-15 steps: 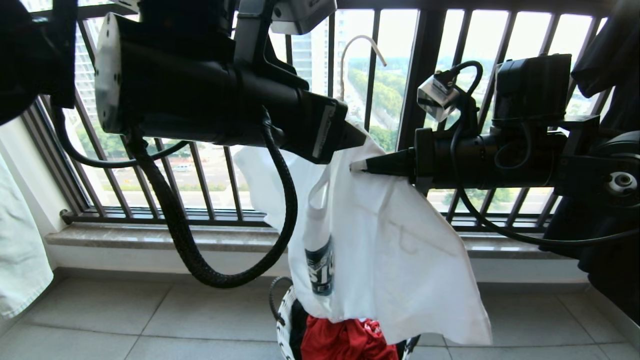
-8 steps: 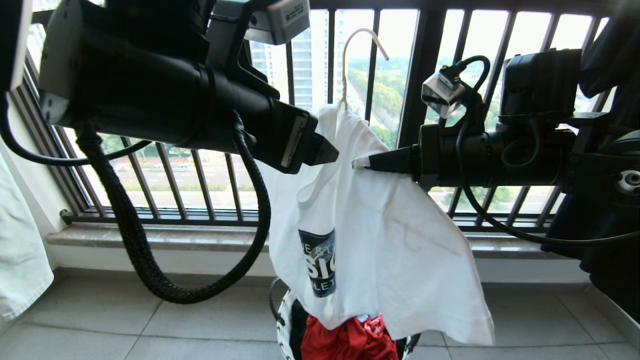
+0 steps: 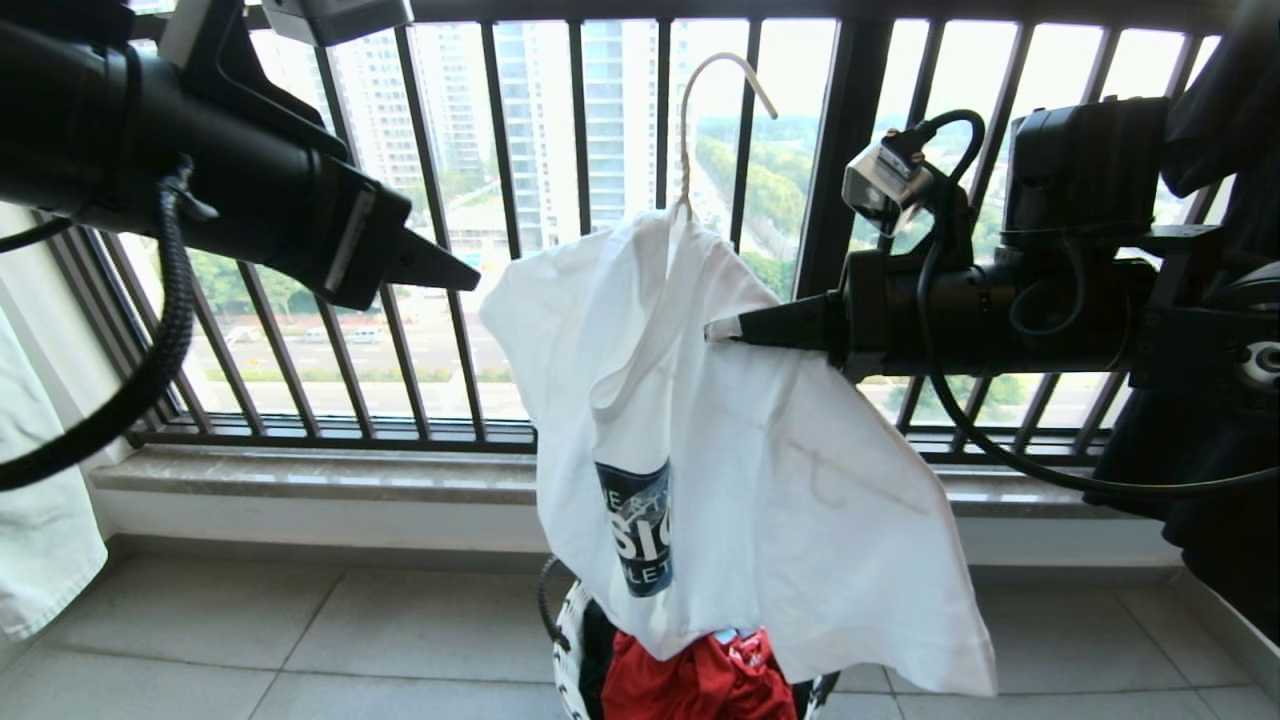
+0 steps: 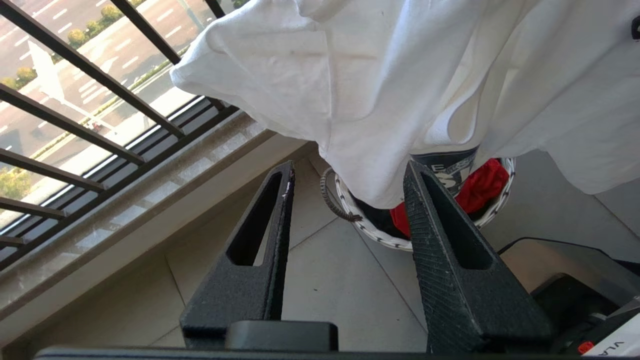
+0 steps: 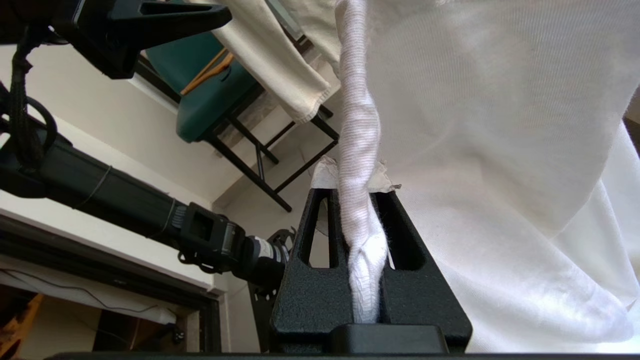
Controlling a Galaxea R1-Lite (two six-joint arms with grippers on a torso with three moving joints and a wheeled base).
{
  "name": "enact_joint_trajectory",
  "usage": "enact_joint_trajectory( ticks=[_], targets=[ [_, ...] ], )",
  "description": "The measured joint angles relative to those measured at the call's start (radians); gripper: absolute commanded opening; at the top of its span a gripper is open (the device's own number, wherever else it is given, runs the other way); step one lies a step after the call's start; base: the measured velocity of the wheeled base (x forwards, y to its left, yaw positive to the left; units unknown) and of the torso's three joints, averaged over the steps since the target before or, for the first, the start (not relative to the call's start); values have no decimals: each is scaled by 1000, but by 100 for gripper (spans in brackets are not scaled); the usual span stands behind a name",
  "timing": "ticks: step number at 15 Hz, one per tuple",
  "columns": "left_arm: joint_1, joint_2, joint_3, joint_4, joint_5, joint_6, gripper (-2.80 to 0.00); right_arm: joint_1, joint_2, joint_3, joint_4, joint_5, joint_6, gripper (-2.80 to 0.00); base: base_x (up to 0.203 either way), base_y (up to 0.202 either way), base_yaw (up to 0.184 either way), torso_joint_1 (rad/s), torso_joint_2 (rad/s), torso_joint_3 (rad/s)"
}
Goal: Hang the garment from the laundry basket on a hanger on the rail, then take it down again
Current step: Hang the clothes on the clothes rack, then hang the clothes rack on the clothesline
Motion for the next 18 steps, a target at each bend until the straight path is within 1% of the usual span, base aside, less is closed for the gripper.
enact_joint_trajectory(
  ticks=[1, 2, 5, 8, 9, 10, 12, 14, 15, 17, 18],
  targets=[
    [58, 8, -27, 19, -70, 49, -280, -4, 0, -4, 0, 22, 0, -280, 0, 0, 0, 0, 0, 0],
    [93, 19, -45, 34, -121, 97, -280, -12, 0, -10, 0, 37, 0, -280, 0, 0, 0, 0, 0, 0],
    [174, 52, -66, 35, -181, 220, -280, -28, 15, -48, 0, 82, 0, -280, 0, 0, 0, 0, 0, 0],
    [253, 73, -73, 36, -341, 327, -280, -29, 56, -102, 10, 156, -13, -280, 0, 0, 0, 0, 0, 0],
    [264, 77, -73, 37, -379, 339, -280, -29, 67, -116, 41, 176, -20, -280, 0, 0, 0, 0, 0, 0],
    [268, 83, -73, 37, -402, 344, -280, -29, 77, -122, 71, 197, -44, -280, 0, 0, 0, 0, 0, 0],
    [270, 94, -73, 37, -428, 381, -280, -27, 93, -131, 97, 219, -92, -280, 0, 0, 0, 0, 0, 0],
    [265, 106, -73, 34, -435, 400, -280, -24, 103, -134, 100, 245, -106, -280, 0, 0, 0, 0, 0, 0],
    [263, 111, -73, 33, -449, 403, -280, -22, 108, -134, 102, 251, -107, -280, 0, 0, 0, 0, 0, 0],
    [261, 126, -73, 35, -510, 409, -280, -15, 118, -134, 103, 252, -107, -280, 0, 0, 0, 0, 0, 0],
    [261, 131, -72, 35, -524, 415, 0, -10, 123, -130, 104, 252, -109, -280, 0, 0, 0, 0, 0, 0]
  ],
)
